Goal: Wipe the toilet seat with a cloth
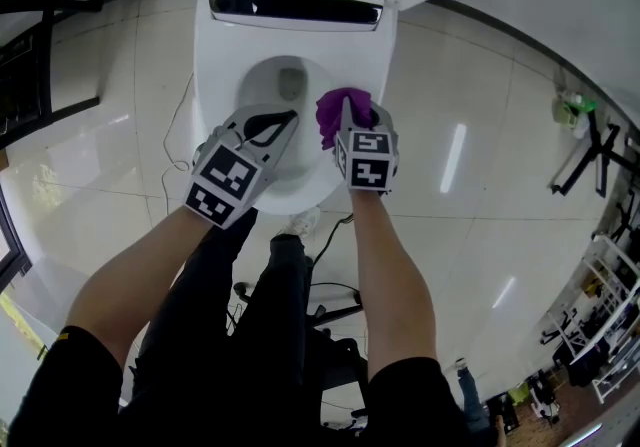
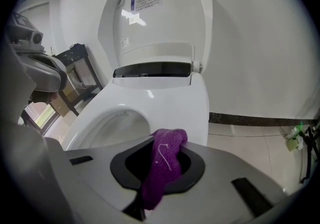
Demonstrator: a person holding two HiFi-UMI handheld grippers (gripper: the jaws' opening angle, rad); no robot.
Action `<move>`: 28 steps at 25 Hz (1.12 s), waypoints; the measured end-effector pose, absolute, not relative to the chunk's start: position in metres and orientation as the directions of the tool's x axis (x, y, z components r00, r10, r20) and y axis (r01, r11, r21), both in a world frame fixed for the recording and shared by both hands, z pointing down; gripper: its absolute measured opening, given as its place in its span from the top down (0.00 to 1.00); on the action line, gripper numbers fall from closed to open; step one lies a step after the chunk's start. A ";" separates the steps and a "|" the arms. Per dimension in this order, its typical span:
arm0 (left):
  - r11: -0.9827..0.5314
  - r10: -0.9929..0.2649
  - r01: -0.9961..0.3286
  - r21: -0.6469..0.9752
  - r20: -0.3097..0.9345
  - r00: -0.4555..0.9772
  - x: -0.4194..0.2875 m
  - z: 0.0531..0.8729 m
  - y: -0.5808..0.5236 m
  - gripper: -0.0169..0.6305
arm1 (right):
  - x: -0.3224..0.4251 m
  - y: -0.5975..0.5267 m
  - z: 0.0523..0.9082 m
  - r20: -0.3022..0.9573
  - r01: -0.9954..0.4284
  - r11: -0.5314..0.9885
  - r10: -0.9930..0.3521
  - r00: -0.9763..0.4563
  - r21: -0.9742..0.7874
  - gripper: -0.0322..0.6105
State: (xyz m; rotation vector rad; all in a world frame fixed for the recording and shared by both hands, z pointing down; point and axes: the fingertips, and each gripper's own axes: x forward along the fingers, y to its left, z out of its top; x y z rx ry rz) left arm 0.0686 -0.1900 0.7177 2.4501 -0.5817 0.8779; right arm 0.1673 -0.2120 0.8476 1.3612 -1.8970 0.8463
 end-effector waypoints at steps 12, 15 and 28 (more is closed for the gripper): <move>-0.788 -0.250 -0.547 0.282 0.666 0.703 0.063 0.717 -0.207 1.00 | 0.160 -0.265 0.835 0.781 -0.945 0.322 -0.574 -0.245 -0.060 0.88; -0.785 -0.259 -0.554 0.278 0.665 0.700 0.059 0.716 -0.212 1.00 | 0.158 -0.278 0.834 0.776 -0.941 0.334 -0.581 -0.245 -0.047 0.88; -0.769 -0.300 -0.584 0.259 0.660 0.688 0.044 0.706 -0.223 1.00 | 0.147 -0.311 0.816 0.749 -0.935 0.353 -0.610 -0.259 -0.035 0.89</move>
